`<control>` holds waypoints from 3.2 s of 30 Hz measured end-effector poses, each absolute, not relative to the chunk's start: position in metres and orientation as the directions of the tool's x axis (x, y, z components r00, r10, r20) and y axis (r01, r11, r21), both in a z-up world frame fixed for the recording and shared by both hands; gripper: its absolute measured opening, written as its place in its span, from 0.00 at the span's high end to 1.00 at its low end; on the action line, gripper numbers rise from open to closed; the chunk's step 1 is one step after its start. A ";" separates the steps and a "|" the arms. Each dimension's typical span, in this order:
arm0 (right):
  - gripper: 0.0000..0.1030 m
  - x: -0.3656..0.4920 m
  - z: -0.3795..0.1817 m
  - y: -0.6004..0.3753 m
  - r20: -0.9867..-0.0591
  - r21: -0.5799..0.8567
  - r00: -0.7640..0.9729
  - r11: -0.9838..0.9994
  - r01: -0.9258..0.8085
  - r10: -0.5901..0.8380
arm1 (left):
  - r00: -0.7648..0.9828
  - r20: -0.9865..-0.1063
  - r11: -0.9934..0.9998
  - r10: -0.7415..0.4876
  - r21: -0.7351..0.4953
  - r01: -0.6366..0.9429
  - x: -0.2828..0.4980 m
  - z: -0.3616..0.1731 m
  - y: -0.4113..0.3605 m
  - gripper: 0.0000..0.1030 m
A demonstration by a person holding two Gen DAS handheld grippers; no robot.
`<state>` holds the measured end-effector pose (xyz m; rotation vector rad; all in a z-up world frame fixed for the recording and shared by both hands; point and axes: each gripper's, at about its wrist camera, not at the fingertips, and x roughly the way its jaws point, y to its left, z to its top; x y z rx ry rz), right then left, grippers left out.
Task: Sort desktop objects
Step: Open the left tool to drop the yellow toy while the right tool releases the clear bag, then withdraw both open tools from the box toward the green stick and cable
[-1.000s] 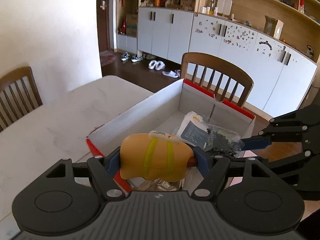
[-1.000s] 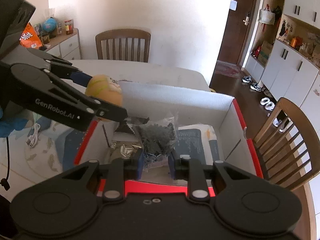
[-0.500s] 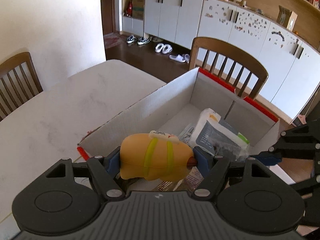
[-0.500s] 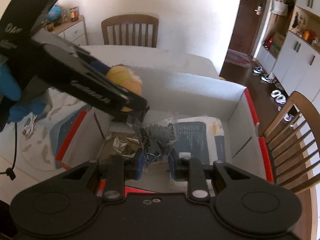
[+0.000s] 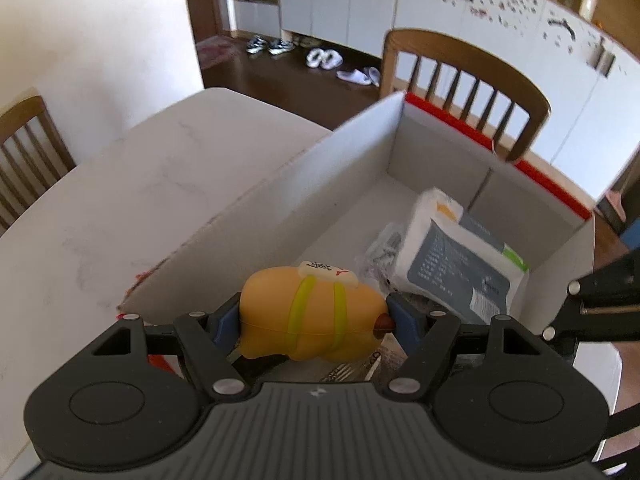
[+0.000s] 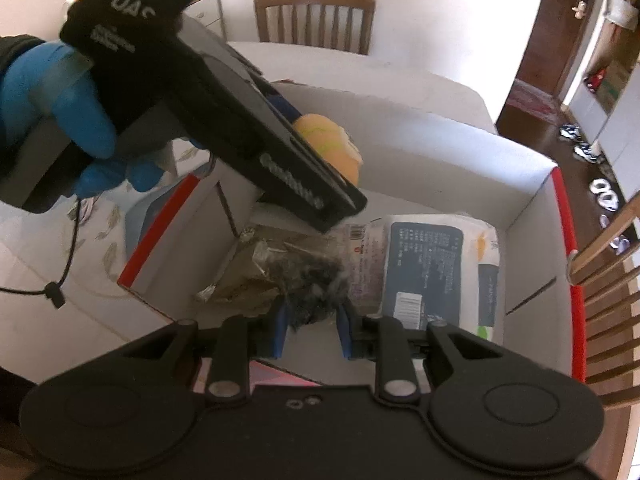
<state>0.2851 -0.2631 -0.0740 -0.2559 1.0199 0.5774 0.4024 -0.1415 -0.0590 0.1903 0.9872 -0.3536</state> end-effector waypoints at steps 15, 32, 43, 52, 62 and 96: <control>0.72 0.297 -0.071 -0.269 -0.872 0.113 0.336 0.814 -0.570 0.356 | 0.408 -0.900 0.920 -0.152 0.021 0.390 0.415 -0.082 -0.150 0.27; 0.52 0.302 -0.066 -0.278 -0.861 0.119 0.365 0.838 -0.532 0.354 | 0.367 -0.917 0.914 -0.156 0.006 0.405 0.424 -0.087 -0.161 0.19; 0.39 0.291 -0.058 -0.284 -0.846 0.104 0.405 0.852 -0.513 0.347 | 0.418 -0.889 0.922 -0.186 -0.011 0.387 0.405 -0.066 -0.152 0.17; 0.35 0.279 -0.043 -0.295 -0.826 0.086 0.449 0.864 -0.496 0.340 | 0.479 -0.845 0.926 -0.237 -0.048 0.373 0.375 -0.038 -0.139 0.17; 0.20 0.267 -0.027 -0.309 -0.796 0.093 0.494 0.877 -0.472 0.350 | 0.522 -0.809 0.927 -0.270 -0.072 0.368 0.341 -0.019 -0.135 0.13; 0.09 0.214 -0.006 -0.220 -0.736 0.051 0.619 0.934 -0.355 0.275 | 0.669 -0.672 0.942 -0.318 -0.146 0.301 0.226 -0.001 -0.029 0.01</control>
